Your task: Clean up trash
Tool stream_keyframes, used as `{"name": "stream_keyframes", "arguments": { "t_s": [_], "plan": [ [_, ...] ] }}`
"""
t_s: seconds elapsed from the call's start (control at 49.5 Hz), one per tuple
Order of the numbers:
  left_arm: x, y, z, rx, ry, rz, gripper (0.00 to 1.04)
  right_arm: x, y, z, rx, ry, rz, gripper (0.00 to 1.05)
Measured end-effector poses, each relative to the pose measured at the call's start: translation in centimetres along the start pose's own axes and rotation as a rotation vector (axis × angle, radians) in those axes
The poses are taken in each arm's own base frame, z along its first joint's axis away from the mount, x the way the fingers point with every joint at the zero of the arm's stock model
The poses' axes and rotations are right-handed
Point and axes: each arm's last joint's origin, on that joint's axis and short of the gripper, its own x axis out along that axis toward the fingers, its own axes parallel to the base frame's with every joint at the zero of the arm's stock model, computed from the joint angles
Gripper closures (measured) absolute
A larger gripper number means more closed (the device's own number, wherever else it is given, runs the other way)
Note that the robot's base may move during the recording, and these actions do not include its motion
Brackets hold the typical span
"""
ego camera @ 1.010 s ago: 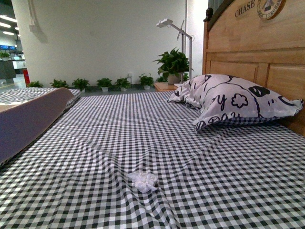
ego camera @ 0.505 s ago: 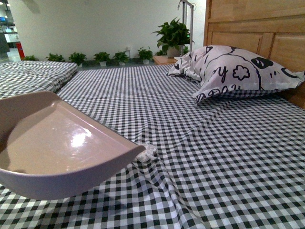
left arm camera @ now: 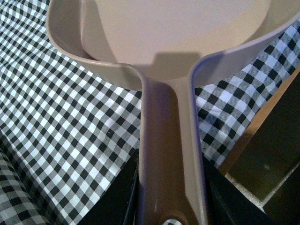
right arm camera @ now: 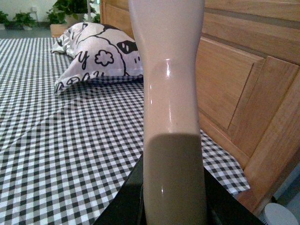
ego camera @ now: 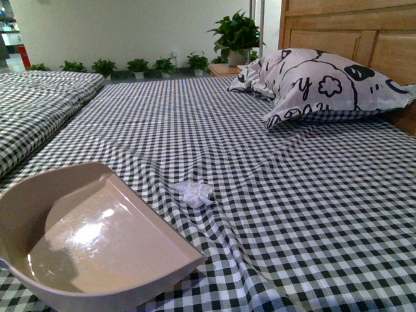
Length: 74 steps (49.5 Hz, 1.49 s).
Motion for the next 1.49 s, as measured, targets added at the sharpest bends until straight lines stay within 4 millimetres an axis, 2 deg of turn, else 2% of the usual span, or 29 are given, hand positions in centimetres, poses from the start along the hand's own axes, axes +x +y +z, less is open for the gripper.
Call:
{"name": "stream_keyframes", "arguments": {
  "t_s": [0.505,0.707,1.131,1.211,1.312,1.393,1.494],
  "plan": [
    [2.6,0.7,-1.6,-0.018,0.001,-0.035,0.77,0.0,0.0,0.0,0.0,0.0,0.0,0.86],
    [2.7,0.3,-2.4,-0.044,0.054,-0.078,0.77,0.0,0.0,0.0,0.0,0.0,0.0,0.86],
    [2.7,0.3,-2.4,-0.035,0.056,-0.077,0.77,0.1,0.1,-0.1,-0.01,0.03,0.031,0.86],
    [2.7,0.3,-2.4,-0.034,0.057,-0.076,0.77,1.2,0.8,0.3,-0.112,0.233,0.217,0.86],
    [2.7,0.3,-2.4,-0.033,0.056,-0.076,0.77,4.3,3.4,-0.5,-0.171,0.355,0.417,0.86],
    [2.7,0.3,-2.4,-0.033,0.056,-0.076,0.77,6.4,5.1,-1.1,-0.204,0.386,0.466,0.86],
    [2.7,0.3,-2.4,-0.033,0.056,-0.077,0.77,11.0,8.3,-2.4,-0.26,0.452,0.473,0.86]
  ]
}}
